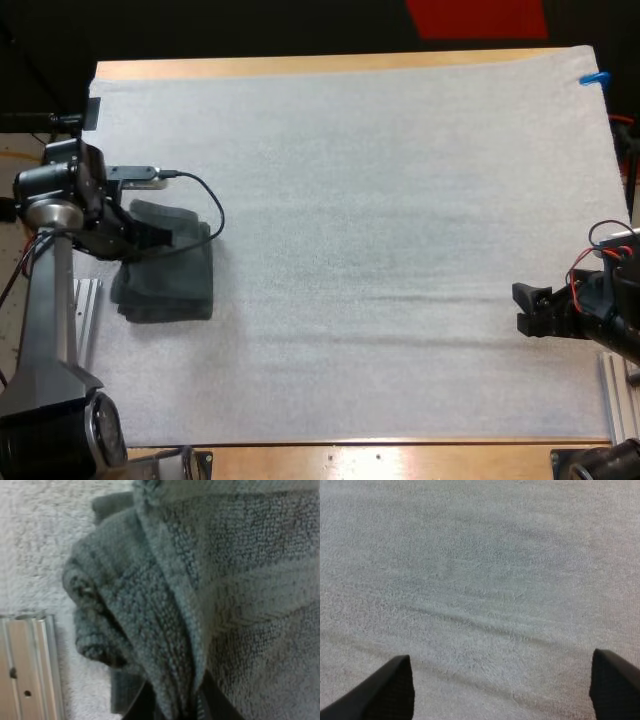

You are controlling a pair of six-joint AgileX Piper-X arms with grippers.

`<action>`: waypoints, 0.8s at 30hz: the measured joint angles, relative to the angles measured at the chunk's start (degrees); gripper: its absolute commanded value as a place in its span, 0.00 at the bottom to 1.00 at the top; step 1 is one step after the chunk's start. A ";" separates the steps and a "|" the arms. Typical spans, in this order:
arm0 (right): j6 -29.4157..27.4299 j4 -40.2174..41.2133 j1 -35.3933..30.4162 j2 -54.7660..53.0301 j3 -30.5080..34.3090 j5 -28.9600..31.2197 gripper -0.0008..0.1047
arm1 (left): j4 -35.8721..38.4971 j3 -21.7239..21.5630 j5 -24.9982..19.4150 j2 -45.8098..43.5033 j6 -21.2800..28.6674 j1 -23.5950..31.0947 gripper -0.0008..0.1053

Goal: Pick towel from pile fold and stack

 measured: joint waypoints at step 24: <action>0.00 0.00 0.00 0.00 0.00 0.00 0.67 | 2.39 -3.15 -8.33 4.85 0.10 0.76 0.44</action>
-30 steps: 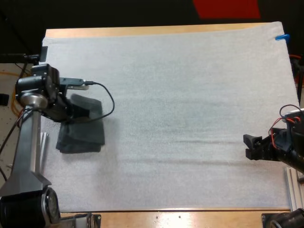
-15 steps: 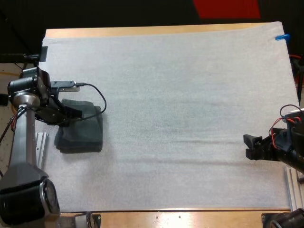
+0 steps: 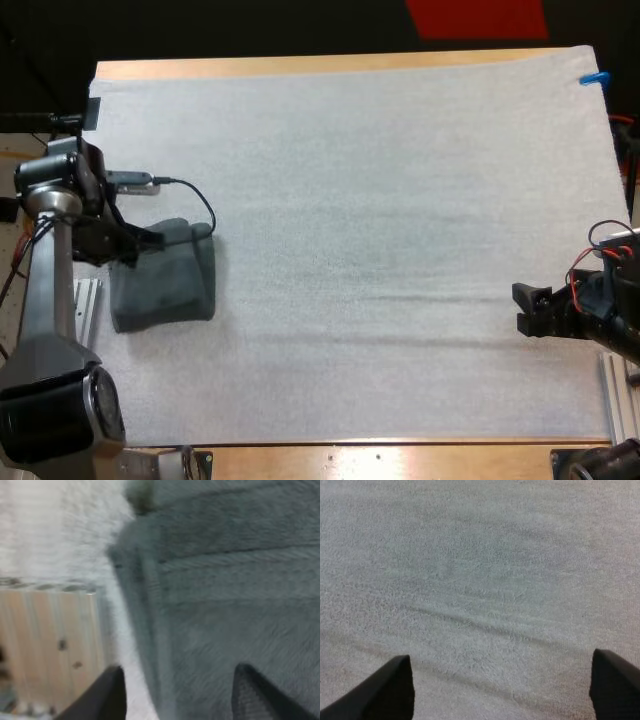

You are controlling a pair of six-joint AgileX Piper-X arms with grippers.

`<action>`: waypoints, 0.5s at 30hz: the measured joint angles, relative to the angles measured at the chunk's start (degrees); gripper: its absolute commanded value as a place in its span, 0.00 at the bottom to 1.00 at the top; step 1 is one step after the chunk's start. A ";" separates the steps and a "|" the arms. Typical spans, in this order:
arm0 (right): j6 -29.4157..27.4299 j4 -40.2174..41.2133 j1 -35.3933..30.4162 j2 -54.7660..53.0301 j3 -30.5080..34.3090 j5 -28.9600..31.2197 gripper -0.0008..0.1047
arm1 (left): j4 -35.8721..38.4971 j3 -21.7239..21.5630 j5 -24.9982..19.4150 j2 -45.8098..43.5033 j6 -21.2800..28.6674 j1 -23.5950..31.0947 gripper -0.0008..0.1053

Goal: Pick towel from pile fold and stack

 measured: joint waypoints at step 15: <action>0.20 -1.97 0.00 0.00 0.00 0.00 0.67 | 0.69 -2.98 1.60 -18.37 -0.68 -12.57 0.44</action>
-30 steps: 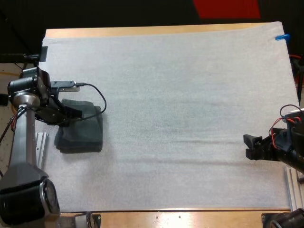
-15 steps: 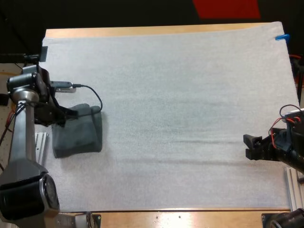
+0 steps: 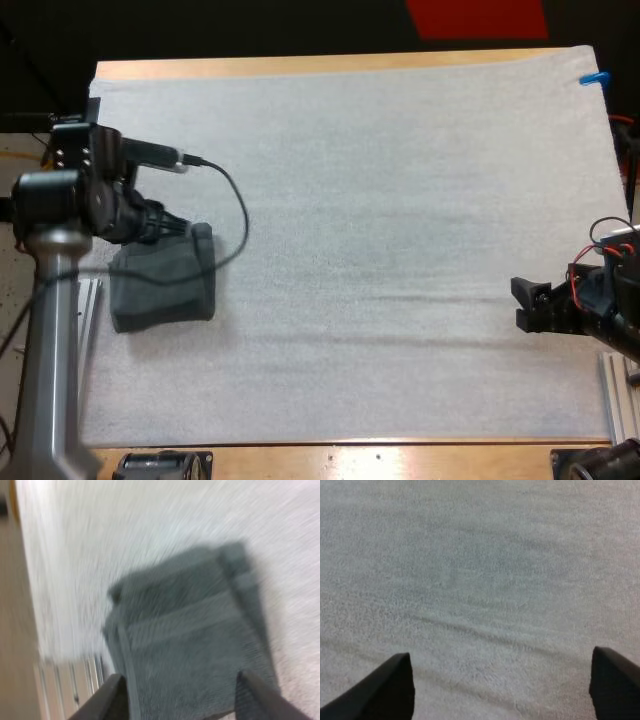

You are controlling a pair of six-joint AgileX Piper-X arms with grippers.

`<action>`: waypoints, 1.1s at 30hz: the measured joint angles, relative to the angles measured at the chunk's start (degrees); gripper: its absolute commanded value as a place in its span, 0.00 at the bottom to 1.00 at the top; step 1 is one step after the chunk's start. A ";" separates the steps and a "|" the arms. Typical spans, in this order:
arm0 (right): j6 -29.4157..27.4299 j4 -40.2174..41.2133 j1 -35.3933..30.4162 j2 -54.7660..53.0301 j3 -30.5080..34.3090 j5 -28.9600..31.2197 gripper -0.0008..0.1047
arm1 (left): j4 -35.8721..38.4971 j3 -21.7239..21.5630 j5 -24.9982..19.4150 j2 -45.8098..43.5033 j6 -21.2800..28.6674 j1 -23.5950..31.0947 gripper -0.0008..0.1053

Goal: Pick towel from pile fold and stack

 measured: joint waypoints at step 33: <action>-6.88 -8.48 -24.72 5.04 0.00 0.06 0.67 | -15.23 8.54 9.07 -24.21 0.18 3.49 0.44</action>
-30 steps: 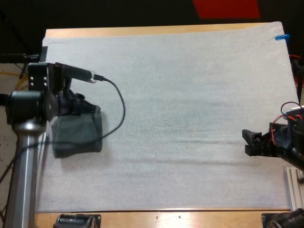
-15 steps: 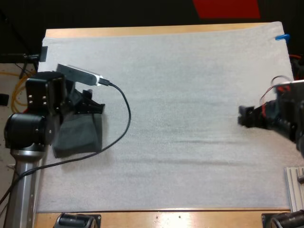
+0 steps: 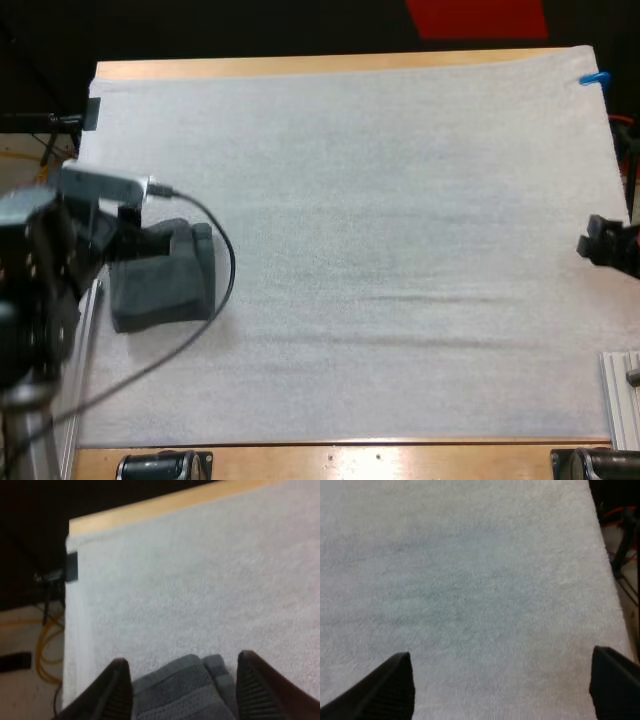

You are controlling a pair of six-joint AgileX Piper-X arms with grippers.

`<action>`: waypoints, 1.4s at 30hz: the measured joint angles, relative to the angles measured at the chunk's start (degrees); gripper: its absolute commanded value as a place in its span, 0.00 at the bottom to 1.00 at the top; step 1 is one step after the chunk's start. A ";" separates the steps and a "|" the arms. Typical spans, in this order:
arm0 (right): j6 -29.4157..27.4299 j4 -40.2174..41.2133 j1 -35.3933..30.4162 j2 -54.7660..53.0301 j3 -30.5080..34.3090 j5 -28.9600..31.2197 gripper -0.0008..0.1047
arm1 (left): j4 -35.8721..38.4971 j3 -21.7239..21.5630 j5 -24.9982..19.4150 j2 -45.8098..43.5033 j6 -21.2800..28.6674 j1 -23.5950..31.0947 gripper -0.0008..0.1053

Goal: Pick towel from pile fold and stack

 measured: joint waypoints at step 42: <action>-4.31 10.81 0.00 -47.16 18.09 3.31 0.67 | 13.81 36.59 6.61 -50.36 0.40 0.00 0.44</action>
